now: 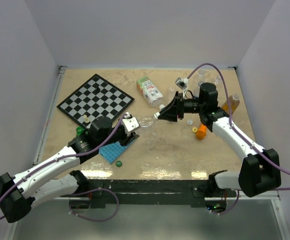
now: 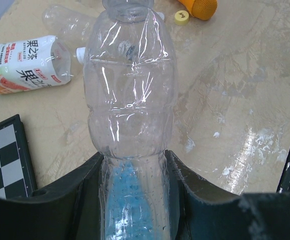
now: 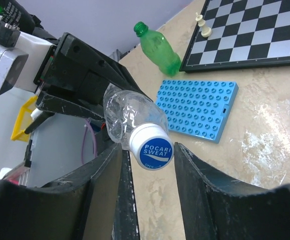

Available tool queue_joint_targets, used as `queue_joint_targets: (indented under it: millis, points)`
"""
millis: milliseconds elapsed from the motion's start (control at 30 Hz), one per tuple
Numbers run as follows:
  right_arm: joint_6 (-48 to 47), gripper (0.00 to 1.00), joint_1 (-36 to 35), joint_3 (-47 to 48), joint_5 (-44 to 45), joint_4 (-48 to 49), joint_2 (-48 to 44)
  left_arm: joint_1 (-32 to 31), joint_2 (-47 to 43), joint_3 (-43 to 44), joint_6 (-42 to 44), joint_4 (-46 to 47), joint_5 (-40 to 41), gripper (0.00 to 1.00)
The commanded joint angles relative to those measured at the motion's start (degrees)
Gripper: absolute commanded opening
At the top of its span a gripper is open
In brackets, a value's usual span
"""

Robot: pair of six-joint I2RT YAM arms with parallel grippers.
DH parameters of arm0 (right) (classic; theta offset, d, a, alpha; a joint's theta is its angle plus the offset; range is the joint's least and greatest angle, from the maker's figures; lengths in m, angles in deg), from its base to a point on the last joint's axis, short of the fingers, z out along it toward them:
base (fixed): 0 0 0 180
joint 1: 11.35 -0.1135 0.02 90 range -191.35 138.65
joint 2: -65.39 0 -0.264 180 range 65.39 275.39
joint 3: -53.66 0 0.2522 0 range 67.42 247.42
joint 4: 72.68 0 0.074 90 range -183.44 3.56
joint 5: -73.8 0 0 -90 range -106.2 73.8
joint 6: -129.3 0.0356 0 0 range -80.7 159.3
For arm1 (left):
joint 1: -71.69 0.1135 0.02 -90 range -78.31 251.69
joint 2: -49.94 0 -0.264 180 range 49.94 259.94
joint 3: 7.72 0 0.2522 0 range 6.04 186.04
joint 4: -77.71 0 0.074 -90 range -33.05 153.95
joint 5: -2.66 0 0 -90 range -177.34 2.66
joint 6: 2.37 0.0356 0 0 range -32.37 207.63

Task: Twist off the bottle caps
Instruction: Unscrew the bottle cap from the plastic bottle.

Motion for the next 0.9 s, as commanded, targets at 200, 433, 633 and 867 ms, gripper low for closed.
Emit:
queue_joint_targets:
  millis: [200,433,633,867]
  points:
    - [3.44,0.42,-0.52,-0.52,-5.23,4.97,0.23,-0.01,-0.74,-0.18,0.49,2.50,-0.56,0.00]
    - [1.96,0.10,-0.61,-0.79,-7.16,6.20,-0.82,-0.01,-0.92,-0.18,0.14,2.59,-0.47,0.05]
    - [-10.77,0.01,-0.78,2.37,-4.36,-3.27,-2.75,-0.01,-1.09,-0.27,-2.14,2.41,1.29,0.54]
    - [-18.44,0.00,-1.49,4.40,-1.63,-9.18,-4.07,0.69,-1.09,0.96,-3.73,1.09,-0.90,0.91]
